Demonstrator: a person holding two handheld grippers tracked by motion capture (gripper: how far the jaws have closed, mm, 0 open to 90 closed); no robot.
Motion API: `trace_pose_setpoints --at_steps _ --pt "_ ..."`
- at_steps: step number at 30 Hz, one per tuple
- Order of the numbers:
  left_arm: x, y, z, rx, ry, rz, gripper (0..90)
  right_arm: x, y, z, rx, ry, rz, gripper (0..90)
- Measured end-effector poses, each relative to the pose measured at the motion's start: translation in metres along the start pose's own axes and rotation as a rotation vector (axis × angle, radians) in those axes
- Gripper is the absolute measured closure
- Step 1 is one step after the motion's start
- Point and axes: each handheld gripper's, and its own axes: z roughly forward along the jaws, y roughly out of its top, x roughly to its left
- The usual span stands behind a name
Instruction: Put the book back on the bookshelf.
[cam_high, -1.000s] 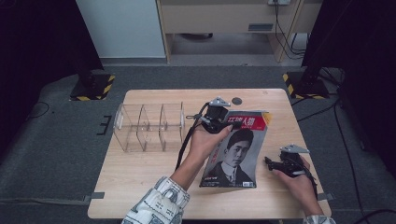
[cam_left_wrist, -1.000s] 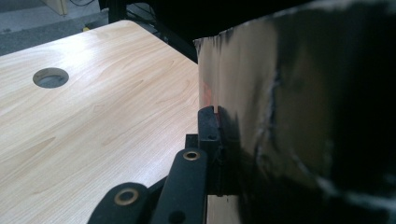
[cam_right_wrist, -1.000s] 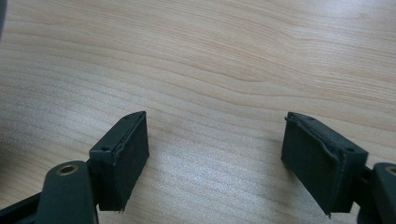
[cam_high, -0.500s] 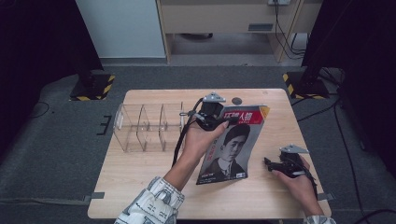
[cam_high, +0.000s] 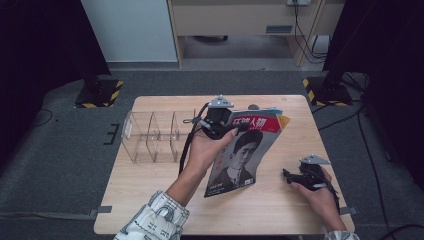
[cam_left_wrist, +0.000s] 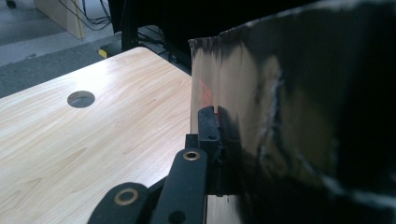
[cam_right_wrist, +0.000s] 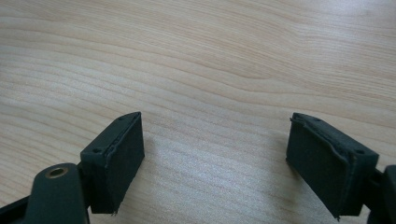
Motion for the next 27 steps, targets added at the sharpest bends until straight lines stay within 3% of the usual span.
trace_pose_setpoints --at_steps 27 --pt "-0.004 0.002 -0.037 -0.035 0.004 0.020 86.3 0.000 -0.001 -0.001 0.005 0.002 -0.004 19.2"
